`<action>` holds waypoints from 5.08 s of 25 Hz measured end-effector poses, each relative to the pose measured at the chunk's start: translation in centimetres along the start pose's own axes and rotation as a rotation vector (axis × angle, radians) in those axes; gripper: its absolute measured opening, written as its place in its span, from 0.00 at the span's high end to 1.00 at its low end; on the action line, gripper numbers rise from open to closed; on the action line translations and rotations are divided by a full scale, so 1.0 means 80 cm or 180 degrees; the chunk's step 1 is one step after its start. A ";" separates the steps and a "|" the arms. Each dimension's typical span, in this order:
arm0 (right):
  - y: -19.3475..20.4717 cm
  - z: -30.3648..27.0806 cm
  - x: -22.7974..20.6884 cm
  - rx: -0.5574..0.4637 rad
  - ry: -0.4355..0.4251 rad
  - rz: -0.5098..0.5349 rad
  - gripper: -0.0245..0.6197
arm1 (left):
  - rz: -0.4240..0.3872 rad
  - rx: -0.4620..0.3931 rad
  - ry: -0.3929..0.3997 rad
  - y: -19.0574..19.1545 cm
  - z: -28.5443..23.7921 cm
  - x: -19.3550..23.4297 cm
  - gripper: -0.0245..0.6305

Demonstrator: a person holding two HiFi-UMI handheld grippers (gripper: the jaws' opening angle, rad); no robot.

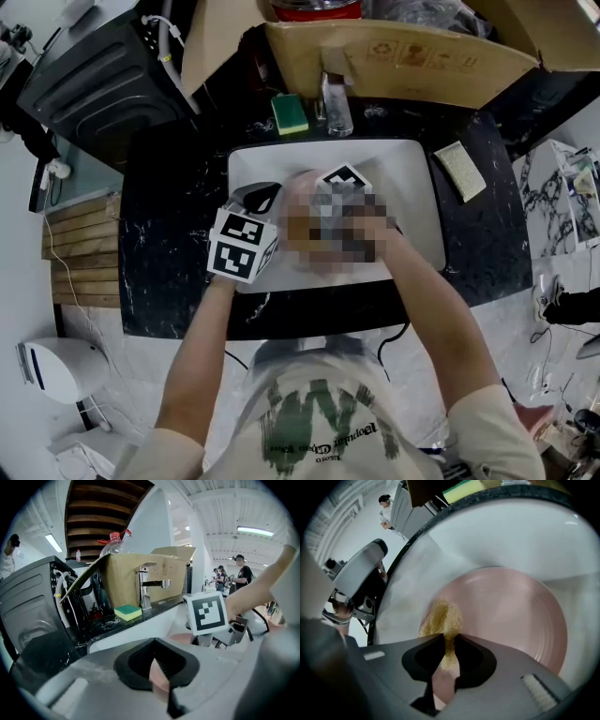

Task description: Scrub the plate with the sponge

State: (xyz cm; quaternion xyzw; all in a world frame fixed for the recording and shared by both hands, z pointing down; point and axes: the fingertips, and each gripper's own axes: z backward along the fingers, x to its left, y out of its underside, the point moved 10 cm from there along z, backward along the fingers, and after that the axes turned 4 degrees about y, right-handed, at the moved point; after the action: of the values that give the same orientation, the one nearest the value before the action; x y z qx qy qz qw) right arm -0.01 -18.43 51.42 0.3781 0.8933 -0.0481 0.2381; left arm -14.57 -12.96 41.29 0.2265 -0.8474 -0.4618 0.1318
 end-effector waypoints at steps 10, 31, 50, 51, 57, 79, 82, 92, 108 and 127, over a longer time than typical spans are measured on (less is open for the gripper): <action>0.013 0.006 -0.008 0.0233 -0.0020 0.0179 0.86 | -0.0042 0.0015 0.0000 0.001 -0.004 -0.004 0.96; 0.036 0.026 -0.041 0.0407 0.0079 0.0270 0.86 | 0.0000 0.0001 0.0002 -0.004 -0.022 -0.019 0.96; 0.046 0.048 -0.081 0.0524 0.0262 0.0403 0.86 | 0.0095 0.0007 -0.0103 -0.004 -0.028 -0.029 0.96; 0.046 0.049 -0.083 0.0522 0.0270 0.0407 0.86 | 0.0098 0.0007 -0.0110 -0.004 -0.028 -0.030 0.96; 0.042 0.057 -0.094 0.0486 0.0426 0.0476 0.86 | 0.0120 -0.0010 -0.0160 -0.006 -0.032 -0.033 0.96; 0.037 0.116 -0.084 -0.0580 0.0925 0.0389 0.86 | 0.0400 -0.0089 -0.0221 -0.023 -0.025 -0.031 0.96; 0.039 0.138 -0.073 -0.0886 0.1019 0.0334 0.86 | 0.0409 -0.0137 -0.0206 -0.030 -0.018 -0.031 0.96; 0.061 0.215 -0.047 -0.1891 0.1242 0.0089 0.86 | 0.0377 -0.0386 -0.0198 -0.064 0.010 -0.030 0.96; 0.085 0.302 0.023 -0.3455 0.1728 0.0286 0.86 | 0.0376 -0.0916 -0.0559 -0.099 0.094 0.000 0.96; 0.101 0.306 0.046 -0.3785 0.1969 0.0326 0.87 | 0.0285 -0.0922 -0.0731 -0.105 0.106 -0.007 0.96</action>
State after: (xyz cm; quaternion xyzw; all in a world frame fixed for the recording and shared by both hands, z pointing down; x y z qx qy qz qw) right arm 12.90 -16.79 28.91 0.2208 0.7758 0.5741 0.1408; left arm -15.55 -10.52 29.68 0.1131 -0.7908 -0.5954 0.0858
